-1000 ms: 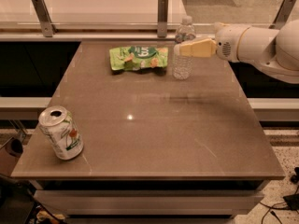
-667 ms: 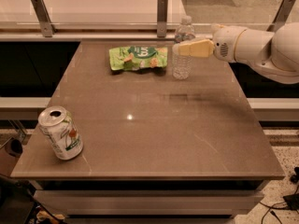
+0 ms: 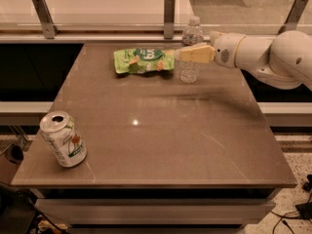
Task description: Move water bottle near 7up can
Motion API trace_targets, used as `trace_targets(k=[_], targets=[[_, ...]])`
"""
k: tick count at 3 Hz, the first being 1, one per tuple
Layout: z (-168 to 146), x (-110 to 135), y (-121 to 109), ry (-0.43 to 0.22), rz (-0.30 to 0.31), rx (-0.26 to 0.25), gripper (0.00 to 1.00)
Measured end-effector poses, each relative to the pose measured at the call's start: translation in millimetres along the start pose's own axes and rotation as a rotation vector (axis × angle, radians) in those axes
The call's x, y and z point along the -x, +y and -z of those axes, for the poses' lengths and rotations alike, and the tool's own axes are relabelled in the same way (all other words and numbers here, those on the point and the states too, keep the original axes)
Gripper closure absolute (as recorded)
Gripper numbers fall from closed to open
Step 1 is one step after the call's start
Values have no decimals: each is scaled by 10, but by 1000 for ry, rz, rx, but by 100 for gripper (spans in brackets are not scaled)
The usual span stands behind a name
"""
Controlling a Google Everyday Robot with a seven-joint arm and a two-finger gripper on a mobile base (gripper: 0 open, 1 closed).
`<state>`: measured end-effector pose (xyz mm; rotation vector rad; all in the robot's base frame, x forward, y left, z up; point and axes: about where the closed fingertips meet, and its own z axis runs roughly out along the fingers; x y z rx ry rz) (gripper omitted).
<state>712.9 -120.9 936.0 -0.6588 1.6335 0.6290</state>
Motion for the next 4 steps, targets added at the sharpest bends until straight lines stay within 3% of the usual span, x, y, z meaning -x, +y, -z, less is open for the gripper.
trace_targets(k=[1,4], targets=[[-16,2,17,0,1,3,18],[-79,5,73,1,1,15,88]])
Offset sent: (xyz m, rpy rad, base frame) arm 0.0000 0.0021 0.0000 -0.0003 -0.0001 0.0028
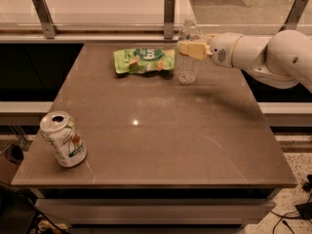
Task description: Move water bottle near 7up can
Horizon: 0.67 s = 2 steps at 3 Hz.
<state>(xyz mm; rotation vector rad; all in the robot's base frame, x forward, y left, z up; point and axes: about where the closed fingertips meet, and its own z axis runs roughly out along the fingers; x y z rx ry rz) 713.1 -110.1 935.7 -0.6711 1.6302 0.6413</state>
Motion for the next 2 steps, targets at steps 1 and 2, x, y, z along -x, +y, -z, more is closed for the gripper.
trace_targets(k=[1,2], targets=[[-20,1,18,0,0,4,100],[-24,2,22,0,0,5,100]])
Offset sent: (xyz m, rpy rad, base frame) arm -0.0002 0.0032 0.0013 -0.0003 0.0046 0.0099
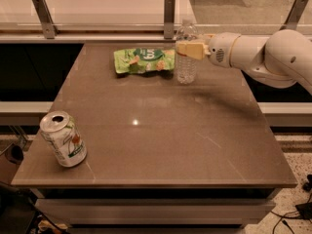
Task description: Move water bottle near 7up can
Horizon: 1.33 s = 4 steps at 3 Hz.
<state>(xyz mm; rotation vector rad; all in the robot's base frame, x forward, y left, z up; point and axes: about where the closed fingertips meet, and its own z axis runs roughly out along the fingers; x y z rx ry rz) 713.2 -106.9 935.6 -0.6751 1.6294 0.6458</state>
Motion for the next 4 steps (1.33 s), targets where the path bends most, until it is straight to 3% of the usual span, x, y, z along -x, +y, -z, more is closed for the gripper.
trace_targets(k=[2,4], targets=[[203,210,300,11,-16,49,100],[451,287,757,-42,-25,137,100]])
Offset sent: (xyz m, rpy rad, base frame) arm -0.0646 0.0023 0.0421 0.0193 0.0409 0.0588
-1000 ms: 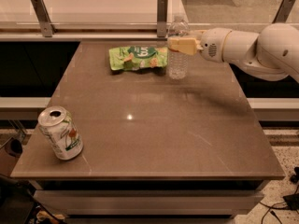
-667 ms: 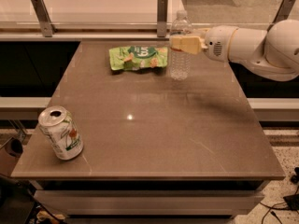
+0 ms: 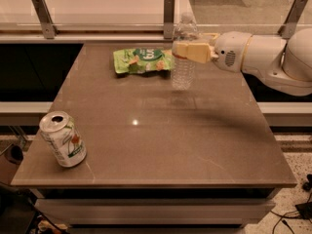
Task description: Move water bottle near 7up can
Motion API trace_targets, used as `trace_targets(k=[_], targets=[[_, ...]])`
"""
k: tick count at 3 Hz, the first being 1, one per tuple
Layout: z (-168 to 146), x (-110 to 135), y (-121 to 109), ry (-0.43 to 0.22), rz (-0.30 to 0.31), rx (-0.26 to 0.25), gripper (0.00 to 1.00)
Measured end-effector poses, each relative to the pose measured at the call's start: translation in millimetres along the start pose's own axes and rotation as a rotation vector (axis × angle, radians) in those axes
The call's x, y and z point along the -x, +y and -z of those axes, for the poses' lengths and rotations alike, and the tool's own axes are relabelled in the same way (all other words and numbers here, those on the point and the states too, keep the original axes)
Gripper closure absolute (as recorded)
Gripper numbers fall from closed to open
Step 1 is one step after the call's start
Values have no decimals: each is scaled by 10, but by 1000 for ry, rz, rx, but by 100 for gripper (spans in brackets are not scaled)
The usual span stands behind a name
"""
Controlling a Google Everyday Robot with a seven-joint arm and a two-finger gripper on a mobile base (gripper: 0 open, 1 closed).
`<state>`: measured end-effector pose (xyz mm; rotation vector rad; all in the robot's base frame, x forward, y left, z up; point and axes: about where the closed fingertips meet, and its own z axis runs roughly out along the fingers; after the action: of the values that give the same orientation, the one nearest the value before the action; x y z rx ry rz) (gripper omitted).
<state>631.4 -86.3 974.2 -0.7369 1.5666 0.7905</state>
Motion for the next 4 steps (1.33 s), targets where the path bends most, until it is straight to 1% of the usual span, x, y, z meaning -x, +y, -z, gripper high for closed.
trace_targets(k=[1,2,3,4], targets=[[24,24,310,-20,24,18,100],[0,5,628,11,48,12,100],[-193,-383,762,67,80,5,100],[-333,-692,874,82,85,9,100]])
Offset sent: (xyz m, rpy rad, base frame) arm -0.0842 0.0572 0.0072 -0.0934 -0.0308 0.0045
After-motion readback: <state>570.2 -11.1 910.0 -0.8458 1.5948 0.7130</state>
